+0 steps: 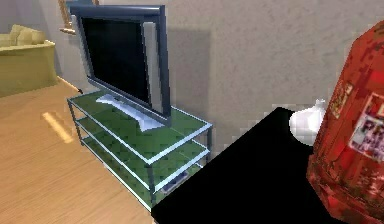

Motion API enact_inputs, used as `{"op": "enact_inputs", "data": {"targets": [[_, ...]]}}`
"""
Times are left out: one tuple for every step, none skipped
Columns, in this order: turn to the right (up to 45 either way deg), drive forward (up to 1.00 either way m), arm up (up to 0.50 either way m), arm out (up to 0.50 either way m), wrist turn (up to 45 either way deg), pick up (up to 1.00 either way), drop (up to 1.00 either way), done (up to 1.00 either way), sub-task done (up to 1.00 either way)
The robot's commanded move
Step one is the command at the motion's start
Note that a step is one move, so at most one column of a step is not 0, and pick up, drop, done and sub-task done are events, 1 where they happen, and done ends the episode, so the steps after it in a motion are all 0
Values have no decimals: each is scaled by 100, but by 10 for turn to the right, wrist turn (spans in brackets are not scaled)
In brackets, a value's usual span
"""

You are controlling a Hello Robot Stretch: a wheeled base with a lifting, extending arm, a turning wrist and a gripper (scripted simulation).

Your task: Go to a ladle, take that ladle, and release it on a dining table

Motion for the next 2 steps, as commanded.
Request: {"op": "enact_inputs", "data": {"targets": [[0,0,0,-10,0,0,0,0,0],[0,0,0,0,0,0,0,100,0]]}}
